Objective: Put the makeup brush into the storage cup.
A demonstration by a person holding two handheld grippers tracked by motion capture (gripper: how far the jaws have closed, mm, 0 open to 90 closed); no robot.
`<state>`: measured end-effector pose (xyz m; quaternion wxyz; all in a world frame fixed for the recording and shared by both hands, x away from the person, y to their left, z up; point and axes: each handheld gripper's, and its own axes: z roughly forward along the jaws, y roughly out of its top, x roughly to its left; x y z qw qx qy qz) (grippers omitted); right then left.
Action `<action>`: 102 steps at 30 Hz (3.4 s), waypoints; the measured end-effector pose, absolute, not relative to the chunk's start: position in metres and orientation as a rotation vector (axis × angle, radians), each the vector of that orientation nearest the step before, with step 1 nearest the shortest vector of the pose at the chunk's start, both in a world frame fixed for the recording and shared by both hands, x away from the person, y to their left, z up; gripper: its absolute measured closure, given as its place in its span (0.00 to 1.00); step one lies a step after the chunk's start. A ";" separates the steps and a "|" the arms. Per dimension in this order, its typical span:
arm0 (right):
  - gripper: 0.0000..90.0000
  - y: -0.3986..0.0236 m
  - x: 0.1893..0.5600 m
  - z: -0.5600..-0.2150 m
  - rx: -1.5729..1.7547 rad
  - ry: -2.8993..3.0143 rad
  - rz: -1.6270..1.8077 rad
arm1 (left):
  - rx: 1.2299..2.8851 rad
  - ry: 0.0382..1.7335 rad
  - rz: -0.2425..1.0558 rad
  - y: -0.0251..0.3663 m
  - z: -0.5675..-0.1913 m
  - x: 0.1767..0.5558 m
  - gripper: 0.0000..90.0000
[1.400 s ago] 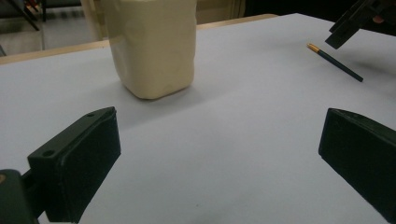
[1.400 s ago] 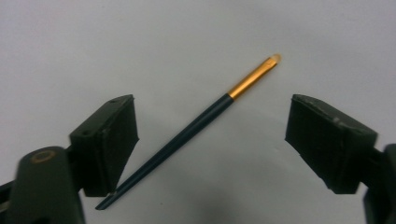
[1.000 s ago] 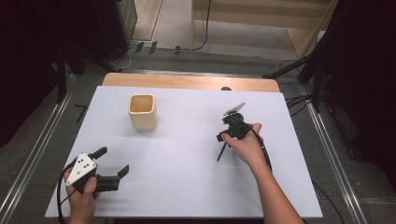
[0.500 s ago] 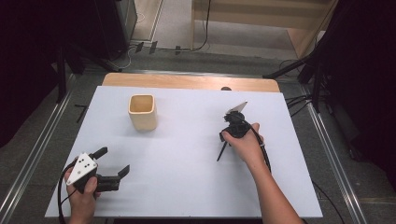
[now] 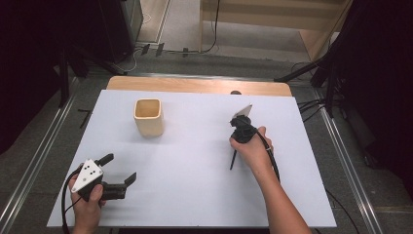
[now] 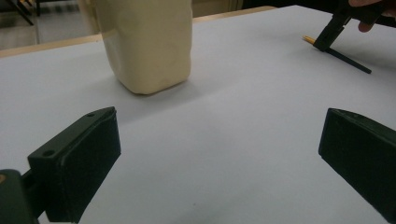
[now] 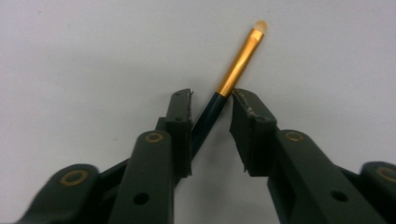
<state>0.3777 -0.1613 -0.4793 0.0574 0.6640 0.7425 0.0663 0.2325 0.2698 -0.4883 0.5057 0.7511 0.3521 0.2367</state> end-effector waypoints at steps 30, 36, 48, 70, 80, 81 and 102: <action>0.94 -0.195 0.317 -0.442 1.845 2.158 0.819 | 1.791 0.809 0.536 0.233 -0.476 0.237 0.00; 0.94 -0.208 0.295 -0.439 1.800 2.107 0.957 | 1.797 0.775 0.520 0.214 -0.472 0.242 0.00; 0.94 -0.221 0.263 -0.444 1.703 1.984 1.172 | 1.779 0.719 0.491 0.176 -0.464 0.257 0.00; 0.94 -0.208 0.225 -0.438 1.438 1.859 1.532 | 1.727 0.615 0.286 0.145 -0.457 0.262 0.00; 0.94 -0.186 0.216 -0.432 1.340 1.863 1.650 | 1.756 0.575 0.220 0.126 -0.456 0.252 0.04; 0.94 -0.186 0.216 -0.432 1.340 1.863 1.650 | 1.757 0.572 0.214 0.124 -0.456 0.251 0.04; 0.94 -0.152 0.201 -0.429 1.214 1.884 1.797 | 1.795 0.531 0.137 0.092 -0.454 0.233 0.36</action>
